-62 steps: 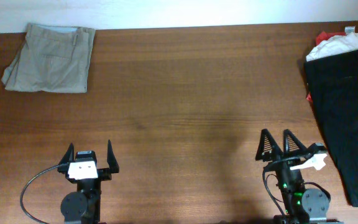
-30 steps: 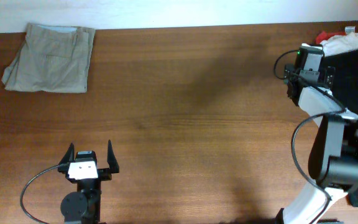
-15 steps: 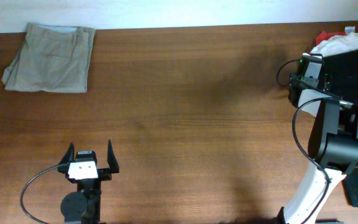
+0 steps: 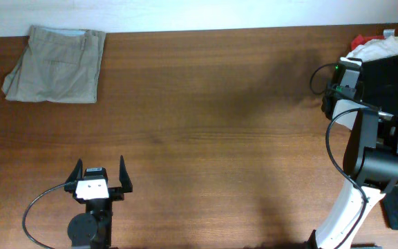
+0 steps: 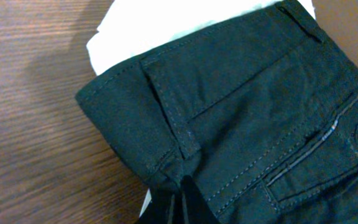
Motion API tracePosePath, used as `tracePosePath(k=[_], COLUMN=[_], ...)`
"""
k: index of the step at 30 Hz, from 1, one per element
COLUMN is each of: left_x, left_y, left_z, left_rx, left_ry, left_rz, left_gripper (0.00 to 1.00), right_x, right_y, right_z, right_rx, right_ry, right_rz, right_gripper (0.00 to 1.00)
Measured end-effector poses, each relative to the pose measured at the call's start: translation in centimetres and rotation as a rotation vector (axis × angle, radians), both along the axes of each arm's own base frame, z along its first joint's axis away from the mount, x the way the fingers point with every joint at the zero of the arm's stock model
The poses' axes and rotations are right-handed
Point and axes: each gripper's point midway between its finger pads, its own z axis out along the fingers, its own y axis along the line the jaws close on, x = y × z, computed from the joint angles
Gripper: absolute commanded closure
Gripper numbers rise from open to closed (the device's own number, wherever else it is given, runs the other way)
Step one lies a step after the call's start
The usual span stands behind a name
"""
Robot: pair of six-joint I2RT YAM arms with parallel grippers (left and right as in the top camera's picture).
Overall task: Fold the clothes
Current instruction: 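Reach the right gripper to the black trousers on the right pile and grasp them, then pull the black trousers to the table center with the right gripper and release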
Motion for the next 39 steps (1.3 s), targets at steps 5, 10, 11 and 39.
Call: tracePosePath(k=[5,10,11,39], left_x=[0.0,0.0,0.0,0.0], left_y=[0.0,0.0,0.0,0.0], left_z=[0.0,0.0,0.0,0.0], left_rx=[0.0,0.0,0.0,0.0], left_ry=[0.0,0.0,0.0,0.0], left_rz=[0.0,0.0,0.0,0.0], left_gripper=[0.01,0.01,0.01,0.01], right_x=[-0.2,-1.1,-1.6,-12.4], right_y=[0.0,-0.2,-0.2,57.7], right_z=[0.8,8.6,11.2,13.7], right_rx=[0.038,0.069,0.067,0.693], right_ry=[-0.044,-0.19,-0.228,-0.133], right_rz=[-0.046,-0.12,-0.134,0.868], right_gripper=[0.96,0.96,0.96,0.96])
